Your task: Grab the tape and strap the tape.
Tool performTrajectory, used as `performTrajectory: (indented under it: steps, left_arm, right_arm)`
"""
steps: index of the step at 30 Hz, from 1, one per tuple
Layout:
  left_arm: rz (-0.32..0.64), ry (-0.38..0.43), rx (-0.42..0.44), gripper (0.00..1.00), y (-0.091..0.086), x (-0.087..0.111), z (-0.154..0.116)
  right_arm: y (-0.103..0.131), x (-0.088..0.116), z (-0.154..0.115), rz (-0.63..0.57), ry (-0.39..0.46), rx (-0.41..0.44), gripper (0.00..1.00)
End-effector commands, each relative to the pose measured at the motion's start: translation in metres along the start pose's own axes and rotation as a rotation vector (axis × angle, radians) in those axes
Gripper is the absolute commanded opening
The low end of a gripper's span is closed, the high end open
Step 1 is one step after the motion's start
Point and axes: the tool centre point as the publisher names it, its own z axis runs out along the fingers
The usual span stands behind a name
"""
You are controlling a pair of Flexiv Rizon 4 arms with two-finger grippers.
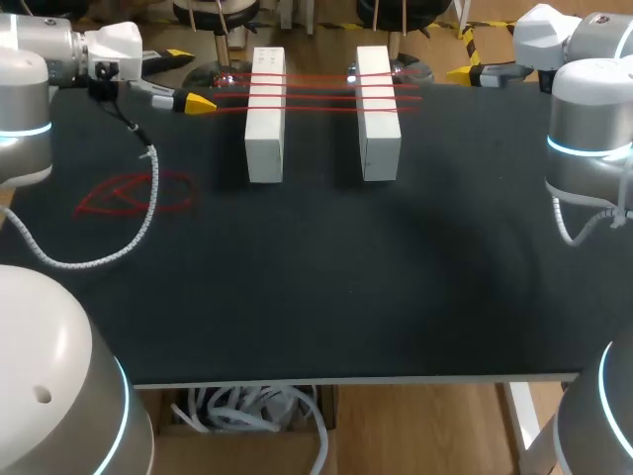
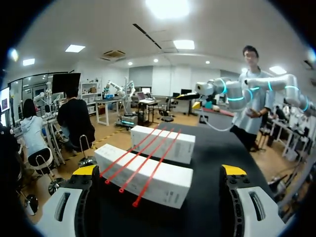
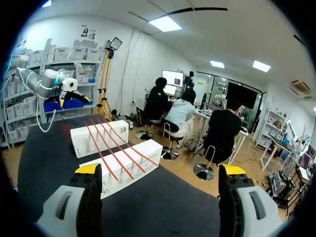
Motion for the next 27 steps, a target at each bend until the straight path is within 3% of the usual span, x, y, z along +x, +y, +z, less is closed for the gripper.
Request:
performTrajectory:
  steps: [1, 10, 17, 19, 22, 27]
  left_arm:
    - [-0.001, 0.005, -0.001, 1.00, 0.000, -0.001, 0.000]
    - [0.080, 0.021, 0.039, 1.00, 0.024, -0.001, 0.003]
    - [0.075, 0.079, 0.060, 1.00, 0.037, -0.011, 0.006]
    - [0.074, 0.094, 0.060, 0.73, 0.041, -0.013, 0.006]
    - [0.060, 0.111, 0.062, 0.50, 0.047, -0.013, 0.007]
    - [0.053, 0.116, 0.077, 0.43, 0.055, -0.013, 0.009]
  right_arm:
    - [0.000, 0.000, 0.000, 0.000, 0.000, -0.002, 1.00]
    - [0.000, 0.000, 0.000, 0.000, 0.000, -0.002, 1.00]
    - [0.000, 0.000, 0.000, 0.000, 0.000, -0.002, 1.00]
    - [0.000, 0.000, 0.000, 0.000, 0.000, -0.002, 1.00]
    - [0.000, 0.000, 0.000, 0.000, 0.000, -0.002, 1.00]
    - [0.000, 0.000, 0.000, 0.000, 0.000, -0.002, 1.00]
